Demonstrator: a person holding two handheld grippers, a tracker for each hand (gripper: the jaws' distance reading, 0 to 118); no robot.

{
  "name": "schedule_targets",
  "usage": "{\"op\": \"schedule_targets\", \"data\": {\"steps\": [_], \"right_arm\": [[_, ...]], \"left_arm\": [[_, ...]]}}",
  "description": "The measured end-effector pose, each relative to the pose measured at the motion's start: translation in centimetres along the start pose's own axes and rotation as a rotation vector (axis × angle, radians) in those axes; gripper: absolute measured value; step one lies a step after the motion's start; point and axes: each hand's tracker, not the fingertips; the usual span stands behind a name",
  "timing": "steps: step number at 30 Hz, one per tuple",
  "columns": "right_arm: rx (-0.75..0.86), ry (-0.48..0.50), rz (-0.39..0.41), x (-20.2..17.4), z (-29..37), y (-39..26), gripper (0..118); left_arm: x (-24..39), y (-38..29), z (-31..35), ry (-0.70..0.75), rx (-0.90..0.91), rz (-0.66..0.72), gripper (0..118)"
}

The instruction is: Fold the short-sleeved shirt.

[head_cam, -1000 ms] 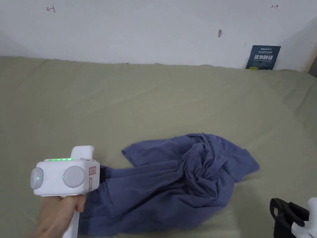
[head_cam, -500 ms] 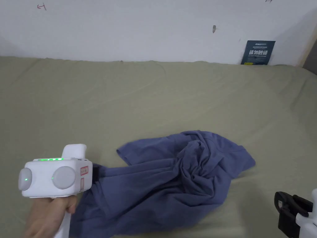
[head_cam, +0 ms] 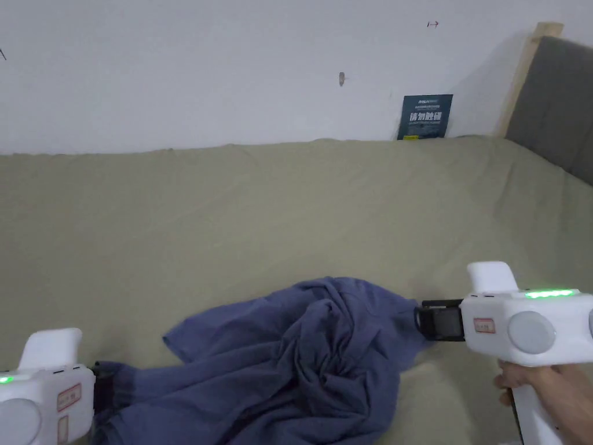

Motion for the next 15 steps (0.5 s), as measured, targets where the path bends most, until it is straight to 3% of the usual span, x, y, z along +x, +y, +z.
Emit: {"op": "schedule_targets", "data": {"steps": [5,7,8,9,10,11,12,13,15], "right_arm": [[-0.181,-0.008,0.056,-1.3,-6.8,1.7,118],[-0.256,-0.065,0.121,-2.0,-8.3,1.2,107],[-0.216,-0.011,0.124,-2.3,-8.0,1.0,103],[-0.198,-0.033,0.117,-2.7,-7.7,1.2,93],[-0.197,-0.003,0.114,-2.5,-6.1,0.8,70],[-0.182,0.05,0.116,-2.7,-5.4,1.0,31],[-0.153,0.027,0.142,-3.0,-4.7,1.1,4],[-0.106,-0.038,0.194,-3.5,-3.8,1.4,4],[-0.12,0.01,0.164,-3.9,0.3,1.5,4]], "left_arm": [[-0.1,0.6,-1.4,0.0,-0.004,0.001,0],[-0.1,0.6,-2.1,0.005,-0.015,0.003,0],[-0.1,0.5,-2.3,0.002,-0.022,0.002,0],[-0.1,0.4,-2.6,0.003,-0.025,0.003,0],[0.0,0.4,-2.9,0.005,-0.031,-0.003,0],[-0.2,0.3,-3.2,0.007,-0.036,-0.005,0],[-0.4,0.3,-3.5,0.007,-0.045,-0.001,0],[-0.6,0.3,-3.5,0.004,-0.05,0.001,0],[-1.1,0.3,-3.2,0.014,-0.051,0.012,0]]}}
